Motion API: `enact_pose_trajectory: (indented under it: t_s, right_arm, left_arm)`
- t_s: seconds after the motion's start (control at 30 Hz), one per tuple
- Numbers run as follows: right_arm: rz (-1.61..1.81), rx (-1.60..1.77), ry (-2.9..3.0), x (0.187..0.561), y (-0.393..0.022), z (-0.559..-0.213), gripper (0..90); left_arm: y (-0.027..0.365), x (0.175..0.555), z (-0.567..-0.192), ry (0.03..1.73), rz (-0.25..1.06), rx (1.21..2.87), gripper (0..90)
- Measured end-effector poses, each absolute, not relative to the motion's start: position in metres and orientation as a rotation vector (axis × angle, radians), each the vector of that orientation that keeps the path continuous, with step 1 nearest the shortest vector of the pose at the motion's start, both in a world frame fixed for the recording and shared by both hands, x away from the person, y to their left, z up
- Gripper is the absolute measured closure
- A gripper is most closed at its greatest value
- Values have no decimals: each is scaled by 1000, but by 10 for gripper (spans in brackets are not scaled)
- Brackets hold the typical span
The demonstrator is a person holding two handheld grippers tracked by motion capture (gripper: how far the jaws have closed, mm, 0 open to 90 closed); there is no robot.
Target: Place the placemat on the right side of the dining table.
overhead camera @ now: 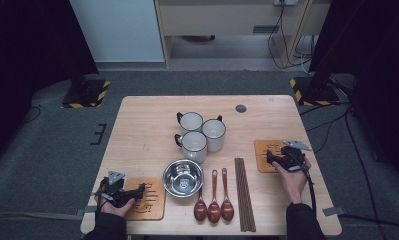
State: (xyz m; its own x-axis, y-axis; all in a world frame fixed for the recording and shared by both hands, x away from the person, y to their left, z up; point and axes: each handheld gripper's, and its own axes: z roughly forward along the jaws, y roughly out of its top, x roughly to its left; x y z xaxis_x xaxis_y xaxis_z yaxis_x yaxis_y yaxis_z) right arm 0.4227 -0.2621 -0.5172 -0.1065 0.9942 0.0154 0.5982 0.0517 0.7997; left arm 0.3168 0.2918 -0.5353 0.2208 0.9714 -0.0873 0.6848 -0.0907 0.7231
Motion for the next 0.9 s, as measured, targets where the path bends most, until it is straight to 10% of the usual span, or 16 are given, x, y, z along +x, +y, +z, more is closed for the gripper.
enact_pose_trajectory:
  t_s: [0.23,0.9]
  right_arm:
    - [978,1523,1777,413,-267,-499,280]
    - [1253,1364,1908,397,-248,-465,205]
  left_arm:
    - [292,317,-535,1530,561,1844,10]
    - [292,317,-535,1528,559,1845,11]
